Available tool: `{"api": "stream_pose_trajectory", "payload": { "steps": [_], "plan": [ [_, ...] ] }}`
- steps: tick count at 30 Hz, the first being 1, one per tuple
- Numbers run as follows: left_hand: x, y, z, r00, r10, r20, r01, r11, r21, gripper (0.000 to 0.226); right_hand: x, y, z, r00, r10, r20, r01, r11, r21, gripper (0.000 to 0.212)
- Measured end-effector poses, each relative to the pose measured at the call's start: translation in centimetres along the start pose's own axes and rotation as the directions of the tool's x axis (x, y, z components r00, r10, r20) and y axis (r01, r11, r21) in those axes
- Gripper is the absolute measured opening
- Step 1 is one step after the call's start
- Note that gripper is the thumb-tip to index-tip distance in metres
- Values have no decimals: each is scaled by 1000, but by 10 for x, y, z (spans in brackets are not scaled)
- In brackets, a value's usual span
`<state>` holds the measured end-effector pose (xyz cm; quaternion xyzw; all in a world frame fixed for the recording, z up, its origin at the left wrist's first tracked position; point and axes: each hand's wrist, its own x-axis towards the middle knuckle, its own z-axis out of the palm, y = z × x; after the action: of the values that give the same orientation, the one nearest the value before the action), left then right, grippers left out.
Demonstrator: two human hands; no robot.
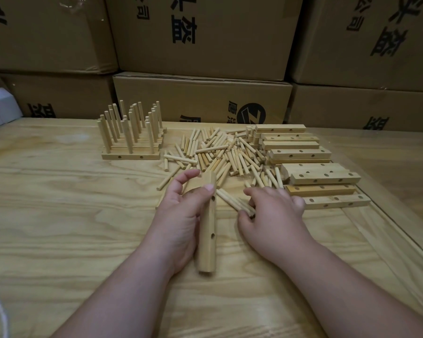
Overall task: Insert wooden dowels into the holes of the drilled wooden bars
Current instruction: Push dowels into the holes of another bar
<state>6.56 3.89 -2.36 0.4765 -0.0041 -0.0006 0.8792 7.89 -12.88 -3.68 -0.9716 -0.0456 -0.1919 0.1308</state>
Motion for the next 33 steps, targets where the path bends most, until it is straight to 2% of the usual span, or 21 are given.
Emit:
{"api": "stream_pose_trajectory", "payload": {
  "steps": [3, 7, 11, 14, 17, 20, 25, 31, 33],
  "plan": [
    [0, 2, 1, 1000, 15, -12, -15, 1000, -4, 30, 1, -1, 0, 1000, 16, 21, -15, 999, -35, 38],
    [1, 3, 0, 995, 65, -76, -59, 994, 87, 24, 1, -1, -1, 999, 13, 52, -8, 996, -91, 36],
    [0, 3, -6, 999, 33, -39, -28, 990, 136, 39, 1, -1, -2, 997, 34, 64, -28, 996, -82, 37],
    [0, 2, -10, 1000, -17, 4, 16, 996, 90, 58, 2, -2, -3, 998, 51, 46, -49, 998, -42, 31],
    [1, 0, -6, 1000, -17, -8, 18, 990, 141, 67, 1, -2, -2, 999, 48, 5, -48, 999, 4, 22],
    [2, -4, -1, 1000, -8, 7, 7, 987, 161, 68, 2, -3, 0, 998, 55, -17, -54, 998, 23, 21],
    [2, -6, -2, 997, 25, 74, -36, 988, 150, 68, 2, -2, 3, 999, 51, -18, -52, 998, -42, 35],
    [-1, -3, -1, 997, 19, 80, -29, 992, 119, 71, 1, -1, 1, 999, 49, 14, -48, 997, -61, 24],
    [-1, -2, -1, 998, 23, 65, -29, 994, 102, 58, 1, -1, 1, 999, 50, 6, -50, 998, -48, 20]
  ]
}}
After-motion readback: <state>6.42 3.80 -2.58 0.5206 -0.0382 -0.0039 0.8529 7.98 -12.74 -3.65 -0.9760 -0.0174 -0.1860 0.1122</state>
